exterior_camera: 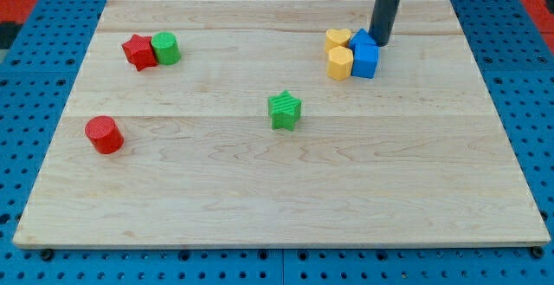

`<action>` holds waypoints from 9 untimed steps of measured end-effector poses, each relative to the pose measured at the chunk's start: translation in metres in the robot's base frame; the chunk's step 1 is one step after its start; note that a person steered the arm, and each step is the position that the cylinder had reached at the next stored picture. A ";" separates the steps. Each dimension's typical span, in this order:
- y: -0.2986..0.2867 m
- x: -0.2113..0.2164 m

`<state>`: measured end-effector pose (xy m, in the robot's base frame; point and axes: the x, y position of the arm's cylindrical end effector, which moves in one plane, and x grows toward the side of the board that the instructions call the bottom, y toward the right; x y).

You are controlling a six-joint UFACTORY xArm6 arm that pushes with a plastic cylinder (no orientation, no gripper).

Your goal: Push the green star towards the red star and green circle

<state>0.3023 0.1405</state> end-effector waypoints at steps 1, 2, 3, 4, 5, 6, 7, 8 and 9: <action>-0.019 0.000; -0.012 0.000; 0.065 0.010; 0.130 0.042; 0.104 0.114; 0.029 0.142; -0.049 0.142; -0.127 0.139; -0.205 0.129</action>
<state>0.4311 -0.0646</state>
